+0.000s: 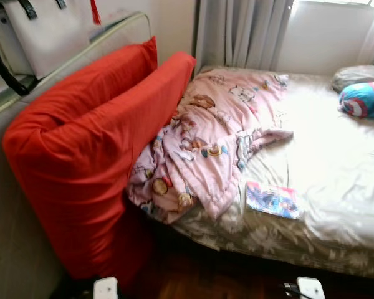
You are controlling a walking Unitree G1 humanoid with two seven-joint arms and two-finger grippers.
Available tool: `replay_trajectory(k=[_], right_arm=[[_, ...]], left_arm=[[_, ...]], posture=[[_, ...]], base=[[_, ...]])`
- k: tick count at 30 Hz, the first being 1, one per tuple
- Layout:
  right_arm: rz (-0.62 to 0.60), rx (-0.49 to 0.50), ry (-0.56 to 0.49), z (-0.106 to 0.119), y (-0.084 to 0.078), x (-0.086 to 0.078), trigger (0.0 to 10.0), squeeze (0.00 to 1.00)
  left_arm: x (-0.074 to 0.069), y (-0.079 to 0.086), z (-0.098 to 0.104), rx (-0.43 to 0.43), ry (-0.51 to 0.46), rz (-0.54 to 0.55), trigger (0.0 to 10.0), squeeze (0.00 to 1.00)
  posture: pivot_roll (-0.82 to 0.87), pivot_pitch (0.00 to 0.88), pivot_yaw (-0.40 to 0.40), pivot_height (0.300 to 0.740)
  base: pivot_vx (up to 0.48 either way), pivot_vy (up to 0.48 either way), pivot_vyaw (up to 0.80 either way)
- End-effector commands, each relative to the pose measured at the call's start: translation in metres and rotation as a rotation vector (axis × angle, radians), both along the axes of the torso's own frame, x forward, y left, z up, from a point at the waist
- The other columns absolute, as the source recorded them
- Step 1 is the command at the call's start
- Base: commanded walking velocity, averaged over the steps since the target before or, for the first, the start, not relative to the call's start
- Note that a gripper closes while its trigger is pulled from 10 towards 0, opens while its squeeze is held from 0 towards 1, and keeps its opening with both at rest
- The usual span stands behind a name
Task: Clean up the room
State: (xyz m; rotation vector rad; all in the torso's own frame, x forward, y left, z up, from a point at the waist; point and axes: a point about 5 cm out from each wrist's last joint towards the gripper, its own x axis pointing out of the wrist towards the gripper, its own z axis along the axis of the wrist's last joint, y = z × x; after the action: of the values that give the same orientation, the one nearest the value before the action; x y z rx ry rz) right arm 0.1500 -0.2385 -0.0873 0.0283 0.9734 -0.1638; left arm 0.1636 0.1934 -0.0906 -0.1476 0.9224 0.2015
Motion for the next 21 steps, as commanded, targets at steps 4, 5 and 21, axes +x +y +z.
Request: replay_trajectory(k=[4, 5, 21], right_arm=[[-0.280, 0.182, -0.134, 0.0095, 0.0147, 0.0314, 10.0, 0.00], [-0.280, 0.182, -0.134, 0.0096, 0.0147, 0.0315, 10.0, 0.00], [-0.291, 0.188, -0.140, 0.0099, 0.0151, 0.0322, 10.0, 0.00]], left_arm=[[0.0850, 0.0042, 0.0459, 0.140, -0.112, -0.183, 10.0, 0.00], [0.0850, 0.0042, 0.0459, 0.139, -0.112, -0.183, 10.0, 0.00], [0.0853, 0.0024, 0.0461, 0.086, -0.134, -0.148, 10.0, 0.00]], posture=[[-0.11, 0.000, 0.053, 0.740], [-0.11, 0.000, 0.052, 0.740], [-0.11, 0.000, 0.053, 0.740]], base=[[0.000, -0.340, 0.00], [0.000, -0.341, 0.00], [0.000, -0.061, 0.00]])
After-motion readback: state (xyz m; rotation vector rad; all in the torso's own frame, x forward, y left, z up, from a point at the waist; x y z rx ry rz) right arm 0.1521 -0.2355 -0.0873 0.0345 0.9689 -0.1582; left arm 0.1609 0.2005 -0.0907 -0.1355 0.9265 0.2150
